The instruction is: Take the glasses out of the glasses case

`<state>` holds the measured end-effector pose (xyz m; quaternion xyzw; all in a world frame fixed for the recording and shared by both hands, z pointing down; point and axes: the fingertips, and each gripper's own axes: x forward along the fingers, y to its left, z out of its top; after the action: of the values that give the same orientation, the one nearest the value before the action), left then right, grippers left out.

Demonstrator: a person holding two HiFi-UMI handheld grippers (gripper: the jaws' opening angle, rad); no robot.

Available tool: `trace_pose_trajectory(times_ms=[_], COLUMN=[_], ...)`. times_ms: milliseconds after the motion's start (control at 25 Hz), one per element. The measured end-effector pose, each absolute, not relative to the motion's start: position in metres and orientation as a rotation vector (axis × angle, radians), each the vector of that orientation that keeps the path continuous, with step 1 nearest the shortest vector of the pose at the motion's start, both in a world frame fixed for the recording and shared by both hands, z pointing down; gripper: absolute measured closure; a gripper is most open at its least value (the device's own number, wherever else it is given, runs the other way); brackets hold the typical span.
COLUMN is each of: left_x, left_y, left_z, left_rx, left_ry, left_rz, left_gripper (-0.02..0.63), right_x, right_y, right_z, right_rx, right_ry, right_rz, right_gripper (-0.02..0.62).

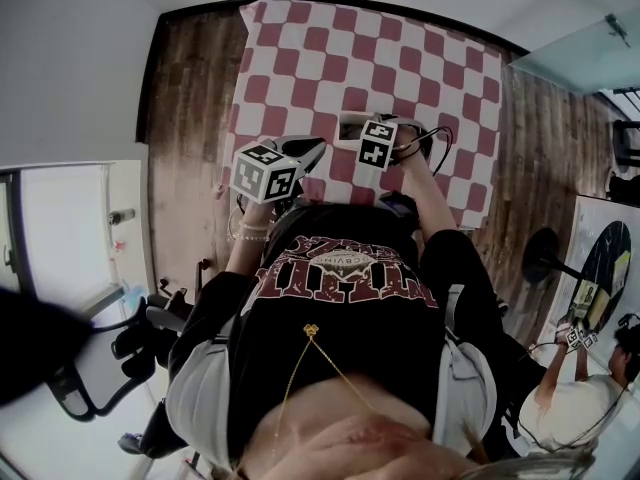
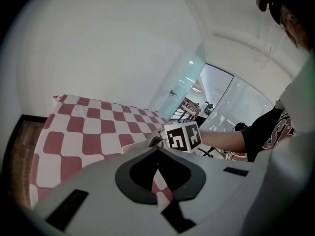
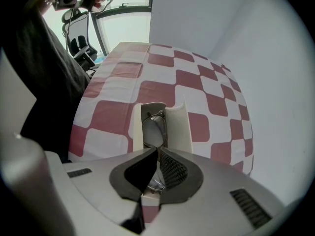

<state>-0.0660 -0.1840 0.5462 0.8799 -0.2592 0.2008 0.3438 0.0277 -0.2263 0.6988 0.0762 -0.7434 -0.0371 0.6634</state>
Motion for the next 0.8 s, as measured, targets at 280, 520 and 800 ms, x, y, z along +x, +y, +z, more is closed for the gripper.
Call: trace_pose_trajectory(times_ms=[280, 520, 800], left_x=[-0.065, -0.067, -0.067], left_y=[-0.182, -0.183, -0.181], left_z=[0.546, 0.547, 0.552], left_rx=[2.277, 2.277, 2.268], left_ry=[-0.661, -0.671, -0.659], left_rz=[0.497, 0.521, 0.528], left_gripper=[0.607, 0.607, 0.607], right_x=[0.03, 0.03, 0.031], right_y=[-0.227, -0.229, -0.232], right_z=[0.692, 0.681, 0.673], right_rx=[0.22, 0.255, 0.283], right_ry=[-1.695, -1.72, -1.724], right_rz=[-0.096, -0.096, -0.113], right_gripper=[0.563, 0.563, 0.563])
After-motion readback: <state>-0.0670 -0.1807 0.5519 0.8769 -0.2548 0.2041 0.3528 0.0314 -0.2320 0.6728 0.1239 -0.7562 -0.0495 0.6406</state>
